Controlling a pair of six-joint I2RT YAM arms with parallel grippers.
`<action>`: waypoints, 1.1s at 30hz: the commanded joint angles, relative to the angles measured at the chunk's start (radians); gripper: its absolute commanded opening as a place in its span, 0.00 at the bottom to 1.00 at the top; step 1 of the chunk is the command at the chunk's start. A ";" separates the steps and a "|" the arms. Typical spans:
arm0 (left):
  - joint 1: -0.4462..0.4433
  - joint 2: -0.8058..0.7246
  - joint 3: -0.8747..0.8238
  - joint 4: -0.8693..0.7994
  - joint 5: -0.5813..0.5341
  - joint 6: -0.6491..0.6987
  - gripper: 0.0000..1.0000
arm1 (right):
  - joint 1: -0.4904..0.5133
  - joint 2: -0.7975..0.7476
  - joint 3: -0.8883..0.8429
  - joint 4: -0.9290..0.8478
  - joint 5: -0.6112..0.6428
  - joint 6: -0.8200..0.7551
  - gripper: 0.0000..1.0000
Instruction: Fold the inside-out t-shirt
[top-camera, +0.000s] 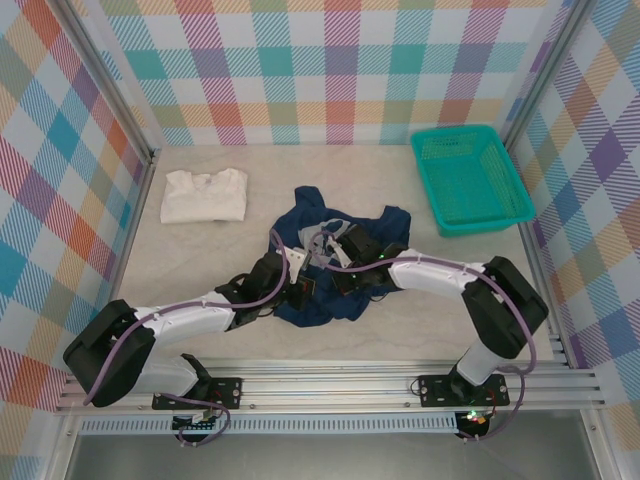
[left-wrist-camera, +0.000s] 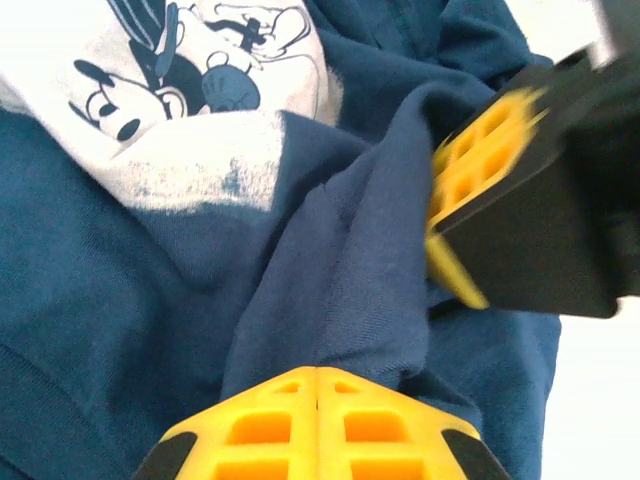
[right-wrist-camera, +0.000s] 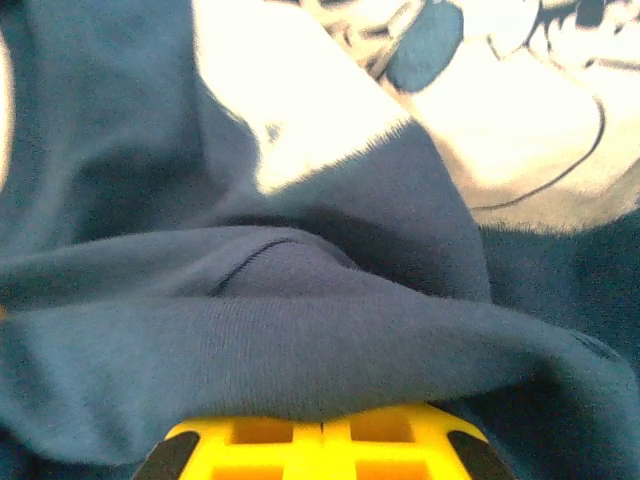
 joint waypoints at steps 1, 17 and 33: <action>0.009 -0.028 -0.023 0.004 -0.026 -0.009 0.00 | -0.034 -0.132 -0.020 0.024 -0.118 0.032 0.00; 0.008 -0.030 -0.016 -0.044 -0.100 -0.035 0.00 | -0.261 -0.330 -0.156 0.147 -0.775 0.114 0.00; 0.009 -0.181 0.031 0.003 0.146 0.047 0.44 | -0.266 -0.326 -0.180 0.160 -0.861 -0.001 0.00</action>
